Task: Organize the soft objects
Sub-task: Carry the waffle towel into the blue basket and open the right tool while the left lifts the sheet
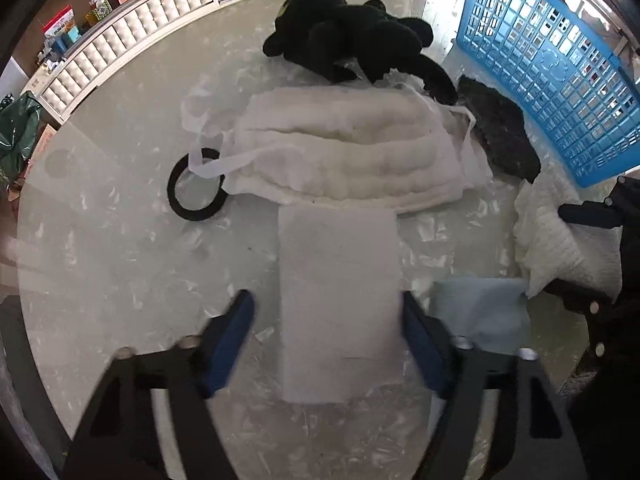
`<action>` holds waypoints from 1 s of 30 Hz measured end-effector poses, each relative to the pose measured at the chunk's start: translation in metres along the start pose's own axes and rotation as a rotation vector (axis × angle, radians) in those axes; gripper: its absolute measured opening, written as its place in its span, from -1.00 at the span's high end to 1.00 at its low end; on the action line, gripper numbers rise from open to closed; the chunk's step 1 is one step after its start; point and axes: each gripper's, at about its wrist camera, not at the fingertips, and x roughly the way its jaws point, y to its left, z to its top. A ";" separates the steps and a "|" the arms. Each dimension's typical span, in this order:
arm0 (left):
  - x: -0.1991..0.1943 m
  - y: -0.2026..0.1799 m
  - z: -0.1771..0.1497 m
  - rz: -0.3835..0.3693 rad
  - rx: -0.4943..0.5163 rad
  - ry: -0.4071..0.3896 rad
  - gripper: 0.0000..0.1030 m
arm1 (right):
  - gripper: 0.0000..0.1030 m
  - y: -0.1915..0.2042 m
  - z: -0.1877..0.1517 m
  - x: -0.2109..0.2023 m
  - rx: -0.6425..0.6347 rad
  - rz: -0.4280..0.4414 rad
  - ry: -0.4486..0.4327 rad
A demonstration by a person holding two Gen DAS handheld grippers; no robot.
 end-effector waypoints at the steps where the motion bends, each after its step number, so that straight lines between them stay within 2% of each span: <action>1: -0.002 -0.001 0.000 0.000 -0.002 -0.004 -0.01 | 0.10 -0.001 0.000 0.000 0.004 -0.001 -0.001; 6: -0.010 0.002 -0.006 0.001 -0.004 -0.011 0.04 | 0.27 0.003 -0.005 -0.010 0.023 -0.013 -0.006; 9: -0.015 0.003 -0.015 0.021 -0.007 -0.012 0.04 | 0.44 0.008 -0.002 -0.015 0.027 -0.024 -0.008; 11: -0.023 0.007 -0.024 0.020 -0.014 -0.030 0.04 | 0.56 0.017 0.002 -0.021 0.027 -0.037 -0.015; 14: -0.041 0.006 -0.034 0.029 -0.023 -0.068 0.04 | 0.62 0.019 0.008 -0.030 0.037 -0.043 -0.028; 22: -0.092 -0.009 -0.053 0.023 -0.050 -0.176 0.04 | 0.67 0.023 0.013 -0.064 0.060 -0.059 -0.081; 30: -0.118 -0.031 -0.042 0.006 -0.015 -0.252 0.04 | 0.68 0.019 0.022 -0.104 0.064 -0.068 -0.153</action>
